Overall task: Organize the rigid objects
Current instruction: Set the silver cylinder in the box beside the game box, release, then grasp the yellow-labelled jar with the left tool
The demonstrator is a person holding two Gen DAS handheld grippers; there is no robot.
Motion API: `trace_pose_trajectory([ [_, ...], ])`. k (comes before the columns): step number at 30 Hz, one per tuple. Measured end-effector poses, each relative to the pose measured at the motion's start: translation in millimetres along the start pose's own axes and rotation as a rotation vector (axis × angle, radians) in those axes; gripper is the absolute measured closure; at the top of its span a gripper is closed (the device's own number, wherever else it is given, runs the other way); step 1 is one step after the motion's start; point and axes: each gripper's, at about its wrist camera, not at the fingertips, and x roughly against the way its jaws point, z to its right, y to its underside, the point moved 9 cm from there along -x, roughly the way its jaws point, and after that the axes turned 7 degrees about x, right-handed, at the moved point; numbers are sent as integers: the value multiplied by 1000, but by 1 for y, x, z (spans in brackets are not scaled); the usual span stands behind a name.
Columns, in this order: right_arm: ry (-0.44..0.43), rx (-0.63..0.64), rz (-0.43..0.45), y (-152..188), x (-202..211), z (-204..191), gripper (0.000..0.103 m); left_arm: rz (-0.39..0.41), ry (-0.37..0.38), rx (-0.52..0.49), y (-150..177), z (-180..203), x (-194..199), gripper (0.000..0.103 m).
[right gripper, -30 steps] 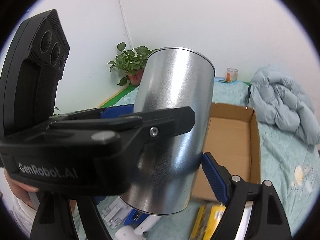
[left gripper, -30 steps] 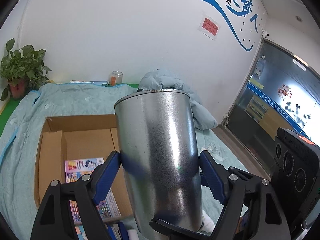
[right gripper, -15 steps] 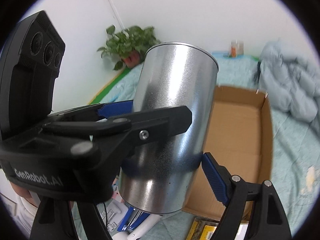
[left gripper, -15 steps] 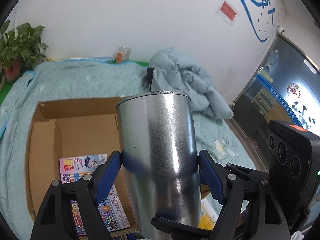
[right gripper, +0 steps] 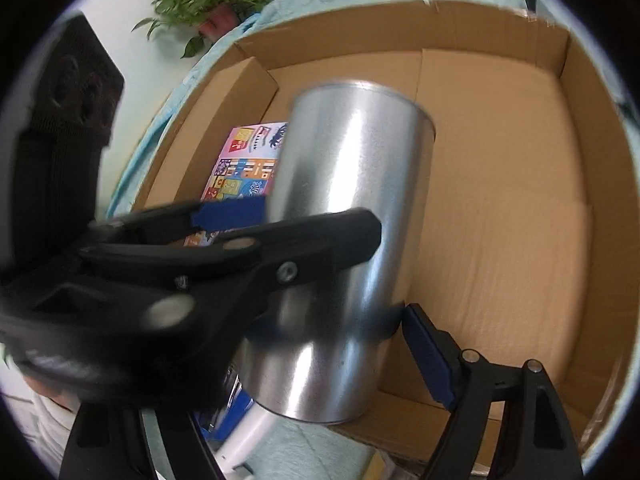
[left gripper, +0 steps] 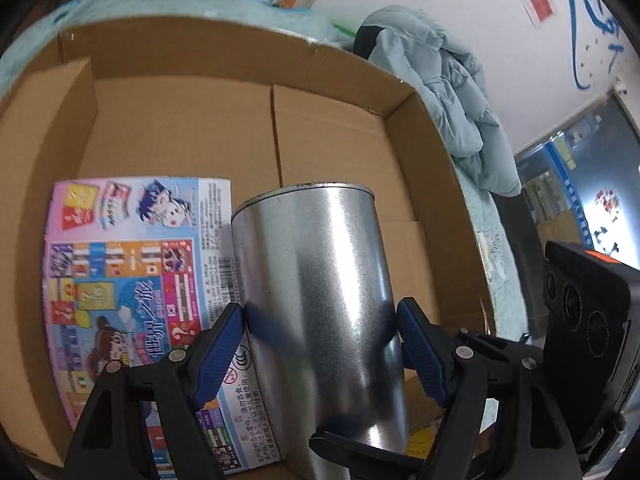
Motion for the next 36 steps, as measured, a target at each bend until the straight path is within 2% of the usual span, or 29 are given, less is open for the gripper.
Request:
trace_pose_trajectory([
  [4,8,-36,-1,2,1,0,22,-9,4,-14,1,-1,-6,26],
  [6,5,-55,4,1,1,1,21,8,-19,-49,1,-2,-8,18],
  [8,0,-78,16,4,2,2,21,21,-36,-54,1,1,-2,17],
  [11,-3,-109,17,0,3,7,19,79,-69,-60,2,2,18,17],
  [13,-25,-150,22,4,6,10,19,136,-59,-66,7,4,44,17],
  [14,-27,-153,31,6,10,9,19,183,-58,-70,11,6,63,17],
  [15,-23,-138,65,8,21,3,17,218,-60,-83,15,7,76,17],
  [17,7,-80,150,16,45,-12,14,337,-92,-145,32,11,117,15],
  [21,150,19,335,41,93,-35,5,555,-211,-202,72,12,185,1],
  [23,234,31,432,65,113,-43,2,675,-263,-231,100,16,216,1],
  [24,286,30,461,76,118,-45,2,736,-315,-246,117,18,230,1],
  [26,355,46,524,103,128,-51,2,805,-367,-232,149,13,247,1],
  [28,374,33,549,123,129,-55,2,812,-352,-196,181,8,250,11],
  [29,391,21,564,134,130,-56,2,797,-330,-181,195,7,246,36],
  [30,408,20,574,142,130,-58,2,763,-315,-168,206,5,239,66],
  [31,425,25,578,149,133,-55,5,715,-304,-163,215,2,230,81],
  [32,440,27,582,151,130,-60,11,670,-297,-151,219,2,216,102],
  [33,461,33,585,156,131,-58,41,643,-293,-134,224,0,208,101],
  [34,482,31,575,155,130,-57,86,624,-280,-127,231,0,202,101],
  [35,518,18,551,156,128,-53,97,611,-265,-133,237,2,198,99],
  [36,523,6,539,158,126,-51,97,603,-263,-143,239,6,194,87],
])
